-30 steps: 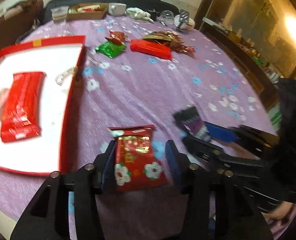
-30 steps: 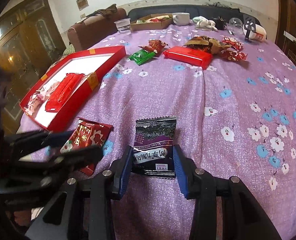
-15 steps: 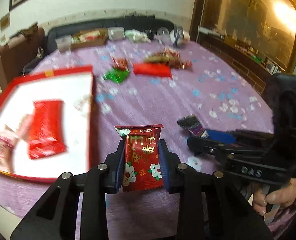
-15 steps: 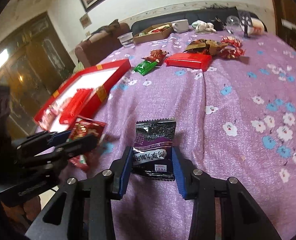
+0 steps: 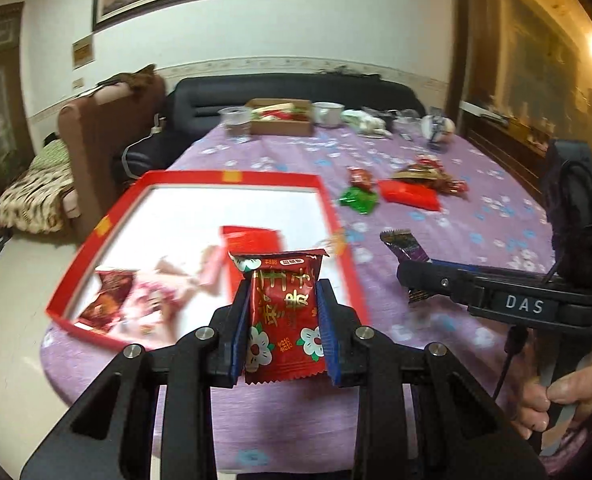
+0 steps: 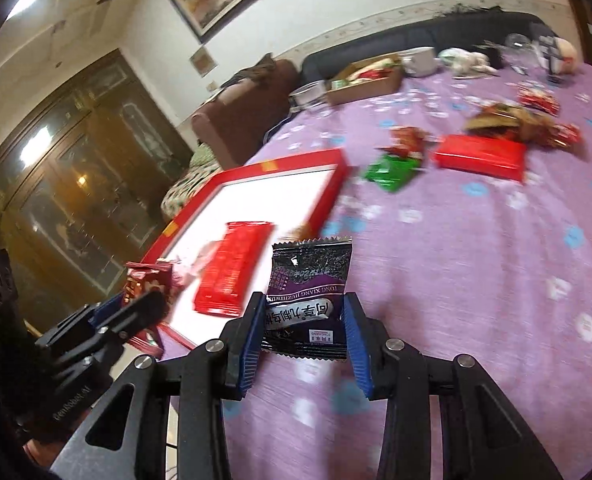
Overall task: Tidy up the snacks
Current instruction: 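Hold both packets over the white tray and open both grippers to drop them, then grasp a second red floral packet with the right gripper while the left grasps the green packet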
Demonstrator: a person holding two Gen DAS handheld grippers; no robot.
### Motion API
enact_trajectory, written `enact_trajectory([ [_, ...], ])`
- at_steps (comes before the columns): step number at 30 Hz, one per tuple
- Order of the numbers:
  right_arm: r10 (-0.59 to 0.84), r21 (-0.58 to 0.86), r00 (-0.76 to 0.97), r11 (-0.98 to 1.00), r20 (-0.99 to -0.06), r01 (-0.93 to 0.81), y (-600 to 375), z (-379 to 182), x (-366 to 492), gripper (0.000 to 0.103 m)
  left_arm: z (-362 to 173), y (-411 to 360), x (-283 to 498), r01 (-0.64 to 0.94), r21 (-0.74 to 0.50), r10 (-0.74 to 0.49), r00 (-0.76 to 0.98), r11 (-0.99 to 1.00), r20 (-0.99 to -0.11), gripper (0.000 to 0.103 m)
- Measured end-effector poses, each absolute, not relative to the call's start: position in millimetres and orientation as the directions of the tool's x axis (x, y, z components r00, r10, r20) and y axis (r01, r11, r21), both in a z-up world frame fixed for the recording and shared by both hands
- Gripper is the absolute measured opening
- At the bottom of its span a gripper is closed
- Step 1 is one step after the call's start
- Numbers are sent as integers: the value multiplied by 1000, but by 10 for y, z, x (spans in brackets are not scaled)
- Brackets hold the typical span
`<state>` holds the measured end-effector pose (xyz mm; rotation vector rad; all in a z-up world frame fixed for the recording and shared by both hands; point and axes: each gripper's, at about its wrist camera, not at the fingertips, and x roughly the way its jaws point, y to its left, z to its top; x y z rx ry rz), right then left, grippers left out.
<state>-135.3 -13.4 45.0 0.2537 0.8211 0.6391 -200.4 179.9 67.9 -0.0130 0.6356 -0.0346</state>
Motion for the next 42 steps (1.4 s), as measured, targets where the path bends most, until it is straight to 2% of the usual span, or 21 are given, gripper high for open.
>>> enact_trajectory([
  [12, 638, 377, 441, 749, -631, -545, 782, 416, -1342, 39, 489, 2138, -1931, -57, -47, 15, 778, 997, -628, 28],
  [22, 628, 350, 433, 748, -646, -564, 1059, 420, -1097, 42, 480, 2380, -1652, -134, -24, 88, 764, 991, -639, 30],
  [24, 630, 352, 442, 749, -638, -561, 1058, 451, -1045, 47, 483, 2424, -1626, -161, -26, 108, 761, 987, -640, 35],
  [25, 638, 368, 439, 746, -632, -555, 1031, 461, -1009, 50, 483, 2436, -1628, -166, -30, 109, 760, 986, -640, 43],
  [26, 646, 381, 445, 744, -620, -549, 983, 475, -982, 50, 482, 2443, -1639, -170, -36, 108, 762, 985, -638, 48],
  [27, 645, 383, 463, 749, -608, -540, 913, 487, -952, 50, 489, 2436, -1658, -169, -37, 109, 768, 985, -631, 48],
  [31, 613, 404, 517, 787, -597, -466, 548, 478, -751, 51, 535, 2292, -1728, -130, -13, 96, 796, 991, -598, 49],
  [35, 542, 409, 581, 840, -608, -355, 119, 462, -484, 53, 583, 2055, -1851, -34, -39, 6, 823, 999, -568, 64],
  [42, 442, 383, 635, 892, -634, -239, -223, 554, 188, 53, 610, 1633, -2016, 136, -21, -125, 822, 990, -556, 64],
])
